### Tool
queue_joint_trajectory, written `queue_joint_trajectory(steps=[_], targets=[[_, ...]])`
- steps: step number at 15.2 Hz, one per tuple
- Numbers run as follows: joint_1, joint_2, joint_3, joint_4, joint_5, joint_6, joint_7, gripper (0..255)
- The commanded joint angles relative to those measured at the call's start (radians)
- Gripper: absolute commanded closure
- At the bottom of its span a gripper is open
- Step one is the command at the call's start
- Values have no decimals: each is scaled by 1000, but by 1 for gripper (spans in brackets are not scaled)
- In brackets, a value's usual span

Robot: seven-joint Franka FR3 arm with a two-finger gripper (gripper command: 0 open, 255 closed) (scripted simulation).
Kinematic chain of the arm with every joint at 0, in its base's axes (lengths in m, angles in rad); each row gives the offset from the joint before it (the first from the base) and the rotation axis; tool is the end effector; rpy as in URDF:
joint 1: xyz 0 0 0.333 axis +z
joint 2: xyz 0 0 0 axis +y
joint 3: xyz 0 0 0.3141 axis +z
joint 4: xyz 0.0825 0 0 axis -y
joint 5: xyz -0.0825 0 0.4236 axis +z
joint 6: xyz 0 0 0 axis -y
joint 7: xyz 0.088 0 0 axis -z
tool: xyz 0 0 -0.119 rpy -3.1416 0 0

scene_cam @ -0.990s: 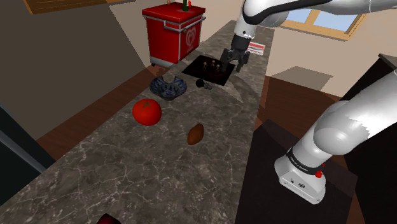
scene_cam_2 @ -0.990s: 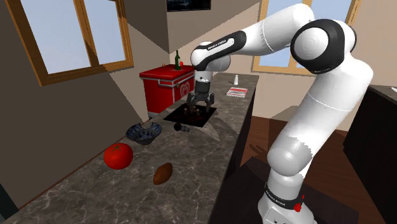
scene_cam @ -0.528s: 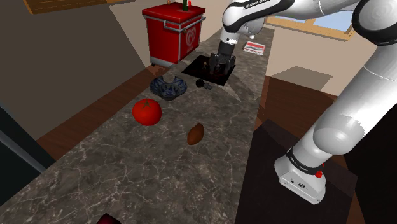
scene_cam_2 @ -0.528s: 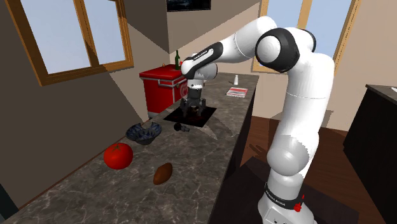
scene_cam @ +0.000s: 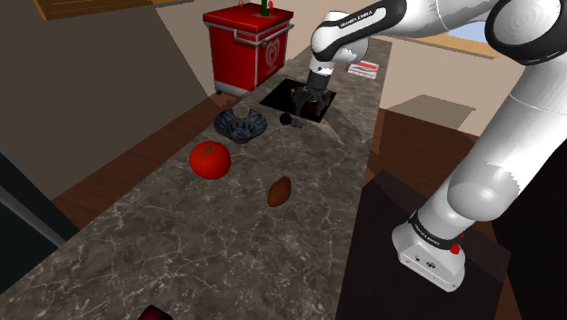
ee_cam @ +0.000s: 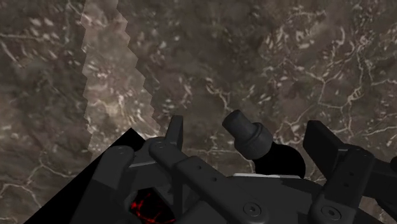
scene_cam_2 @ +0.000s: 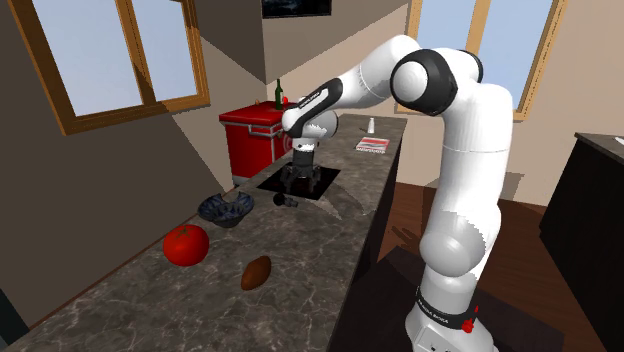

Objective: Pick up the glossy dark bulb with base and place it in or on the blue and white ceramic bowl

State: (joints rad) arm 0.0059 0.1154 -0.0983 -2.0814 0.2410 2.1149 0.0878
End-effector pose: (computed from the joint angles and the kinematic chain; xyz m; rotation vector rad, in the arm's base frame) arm 0.5874 -0.0406 0.3299 -2.9134 0.4605 0.1180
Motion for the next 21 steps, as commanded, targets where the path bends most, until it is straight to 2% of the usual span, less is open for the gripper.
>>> queue_joint_trajectory(steps=[1, 8, 9, 18, 19, 21], targets=[[2, 9, 2, -7, 4, 17, -1, 0], [2, 9, 2, -7, 4, 16, -1, 0], [2, 9, 2, -7, 4, 16, -1, 255], [2, 9, 2, -7, 4, 16, -1, 255], [2, 9, 2, -7, 4, 16, -1, 0], [48, 5, 28, -47, -142, 187, -79, 0]])
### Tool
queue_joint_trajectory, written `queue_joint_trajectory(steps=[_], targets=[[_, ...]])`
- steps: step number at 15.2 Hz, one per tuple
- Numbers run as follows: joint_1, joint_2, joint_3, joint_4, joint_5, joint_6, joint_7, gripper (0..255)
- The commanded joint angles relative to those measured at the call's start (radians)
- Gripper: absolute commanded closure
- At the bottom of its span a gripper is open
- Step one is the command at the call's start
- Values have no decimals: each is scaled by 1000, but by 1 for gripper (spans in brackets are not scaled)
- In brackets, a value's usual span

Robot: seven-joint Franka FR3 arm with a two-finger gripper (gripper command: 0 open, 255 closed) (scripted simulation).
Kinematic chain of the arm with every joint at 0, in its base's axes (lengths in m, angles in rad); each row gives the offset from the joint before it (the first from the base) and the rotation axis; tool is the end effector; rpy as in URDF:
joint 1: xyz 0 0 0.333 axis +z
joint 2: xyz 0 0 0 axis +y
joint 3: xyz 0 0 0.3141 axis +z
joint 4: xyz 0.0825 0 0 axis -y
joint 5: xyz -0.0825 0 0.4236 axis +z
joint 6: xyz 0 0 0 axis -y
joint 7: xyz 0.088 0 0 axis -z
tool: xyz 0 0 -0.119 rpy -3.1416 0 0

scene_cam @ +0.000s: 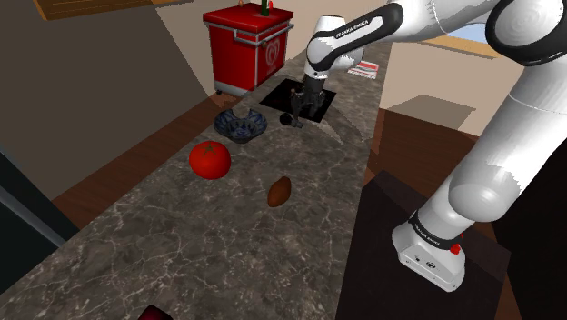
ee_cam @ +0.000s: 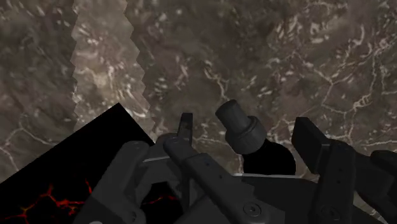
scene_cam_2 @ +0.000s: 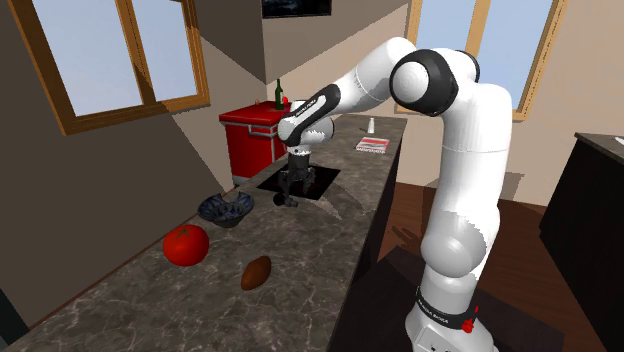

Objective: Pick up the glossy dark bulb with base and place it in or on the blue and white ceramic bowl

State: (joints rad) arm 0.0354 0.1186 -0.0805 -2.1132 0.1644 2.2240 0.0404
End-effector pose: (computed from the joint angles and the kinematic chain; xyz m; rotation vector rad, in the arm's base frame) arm 0.5912 -0.0197 0.3211 -3.0080 0.2798 0.0101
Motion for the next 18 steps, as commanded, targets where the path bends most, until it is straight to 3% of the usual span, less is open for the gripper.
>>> queue_joint_trajectory(steps=[1, 2, 9, 17, 18], targets=[[40, 0, 20, -42, -148, 170, -60, 0], [48, 0, 22, -52, -177, 202, -67, 0], [46, 78, 23, -61, -171, 289, -71, 0], [46, 78, 23, -61, -171, 289, -71, 0], [46, 78, 23, -61, -171, 289, -71, 255]])
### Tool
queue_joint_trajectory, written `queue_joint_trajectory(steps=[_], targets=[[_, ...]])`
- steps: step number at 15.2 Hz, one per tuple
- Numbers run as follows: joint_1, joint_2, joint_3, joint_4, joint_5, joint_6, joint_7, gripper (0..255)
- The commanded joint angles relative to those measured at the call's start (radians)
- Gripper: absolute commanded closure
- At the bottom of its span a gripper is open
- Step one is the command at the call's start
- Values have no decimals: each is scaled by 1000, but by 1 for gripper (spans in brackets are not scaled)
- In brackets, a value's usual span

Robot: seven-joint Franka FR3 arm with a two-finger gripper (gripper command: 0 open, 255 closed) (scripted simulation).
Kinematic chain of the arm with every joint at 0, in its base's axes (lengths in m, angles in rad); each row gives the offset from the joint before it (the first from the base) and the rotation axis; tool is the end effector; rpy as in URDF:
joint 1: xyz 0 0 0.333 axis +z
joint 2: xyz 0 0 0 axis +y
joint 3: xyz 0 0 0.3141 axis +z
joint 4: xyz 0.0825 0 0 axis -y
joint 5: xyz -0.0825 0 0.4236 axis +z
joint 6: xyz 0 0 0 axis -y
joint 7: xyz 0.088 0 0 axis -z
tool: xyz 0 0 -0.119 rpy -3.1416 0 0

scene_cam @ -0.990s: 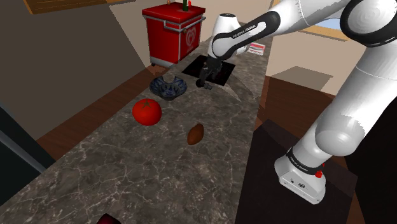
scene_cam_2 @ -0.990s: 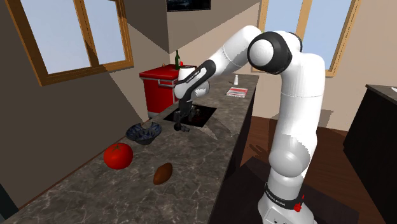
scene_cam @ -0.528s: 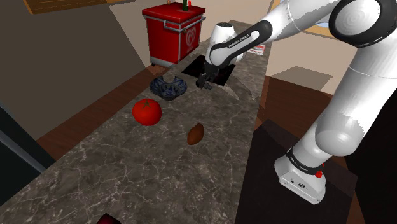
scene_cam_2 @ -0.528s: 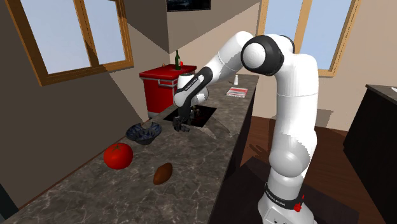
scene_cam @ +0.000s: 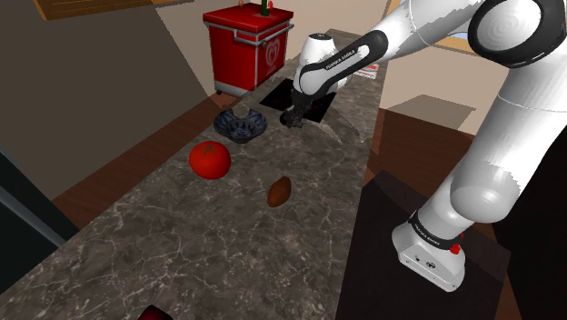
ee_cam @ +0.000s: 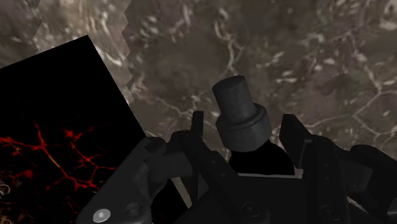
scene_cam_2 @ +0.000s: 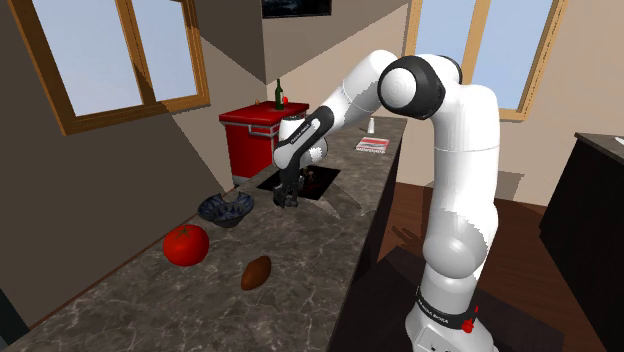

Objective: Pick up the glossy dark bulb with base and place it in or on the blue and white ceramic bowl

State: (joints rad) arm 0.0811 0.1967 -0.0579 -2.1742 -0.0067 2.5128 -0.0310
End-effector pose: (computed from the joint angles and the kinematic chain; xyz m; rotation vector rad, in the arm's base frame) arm 0.6004 0.0139 0.2733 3.1162 0.0955 0.2219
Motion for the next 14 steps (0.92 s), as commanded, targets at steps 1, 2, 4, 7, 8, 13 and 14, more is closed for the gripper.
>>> queue_joint_trajectory(steps=[1, 2, 4, 7, 8, 13, 14], targets=[[0, 0, 0, 0, 0, 0, 0, 255], [0, 0, 0, 0, 0, 0, 0, 255], [0, 0, 0, 0, 0, 0, 0, 255], [0, 0, 0, 0, 0, 0, 0, 255], [0, 0, 0, 0, 0, 0, 0, 255], [1, -35, -1, 14, -2, -49, 1, 255], [1, -43, -1, 19, -3, -62, 1, 255]])
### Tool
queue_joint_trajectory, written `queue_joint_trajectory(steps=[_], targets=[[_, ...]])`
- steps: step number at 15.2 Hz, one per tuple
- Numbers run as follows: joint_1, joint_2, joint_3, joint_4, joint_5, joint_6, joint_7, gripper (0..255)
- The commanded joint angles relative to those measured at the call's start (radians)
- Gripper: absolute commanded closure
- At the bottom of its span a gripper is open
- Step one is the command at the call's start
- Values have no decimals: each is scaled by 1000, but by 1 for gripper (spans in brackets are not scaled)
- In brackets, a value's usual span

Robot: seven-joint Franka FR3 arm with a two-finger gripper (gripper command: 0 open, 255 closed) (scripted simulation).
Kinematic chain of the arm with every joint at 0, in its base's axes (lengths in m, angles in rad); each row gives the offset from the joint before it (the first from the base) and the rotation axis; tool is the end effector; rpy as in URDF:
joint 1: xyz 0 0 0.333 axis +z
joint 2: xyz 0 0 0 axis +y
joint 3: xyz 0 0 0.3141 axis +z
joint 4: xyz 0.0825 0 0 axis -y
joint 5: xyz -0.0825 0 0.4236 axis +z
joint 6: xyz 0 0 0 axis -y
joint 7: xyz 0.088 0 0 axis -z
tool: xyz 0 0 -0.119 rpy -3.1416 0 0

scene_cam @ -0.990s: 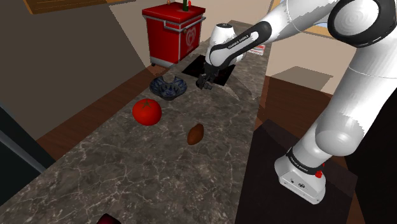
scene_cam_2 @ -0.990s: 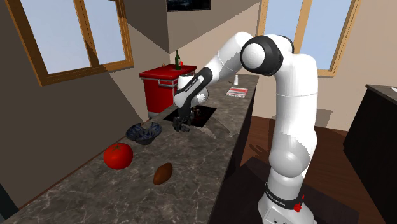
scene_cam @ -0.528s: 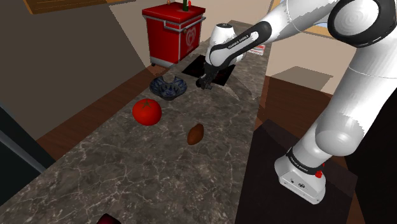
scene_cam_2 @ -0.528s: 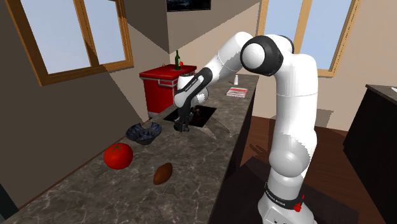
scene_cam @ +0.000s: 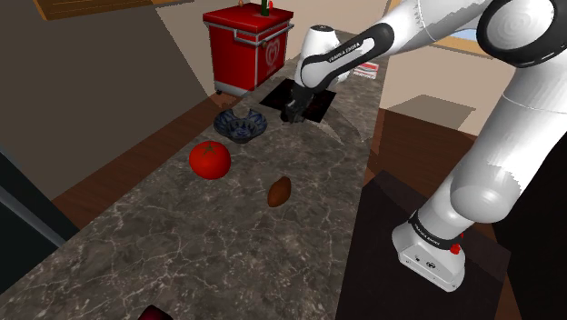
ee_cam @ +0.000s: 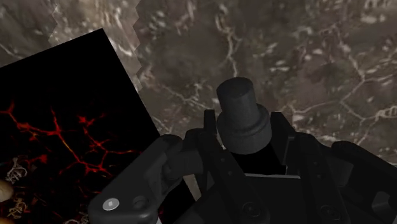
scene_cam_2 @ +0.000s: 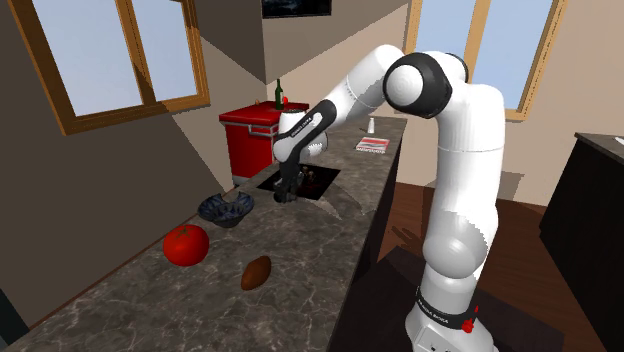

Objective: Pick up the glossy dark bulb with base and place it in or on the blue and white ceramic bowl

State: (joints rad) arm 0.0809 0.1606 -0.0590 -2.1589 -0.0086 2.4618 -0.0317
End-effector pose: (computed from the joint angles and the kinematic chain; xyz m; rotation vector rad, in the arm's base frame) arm 0.6020 0.0132 0.2968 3.1163 0.0956 0.2225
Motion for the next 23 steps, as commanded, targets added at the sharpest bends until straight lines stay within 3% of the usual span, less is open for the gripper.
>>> queue_joint_trajectory(steps=[1, 23], targets=[[1, -15, 0, 8, -2, -23, 2, 255], [3, -145, 0, 158, -9, -303, 4, 255]])
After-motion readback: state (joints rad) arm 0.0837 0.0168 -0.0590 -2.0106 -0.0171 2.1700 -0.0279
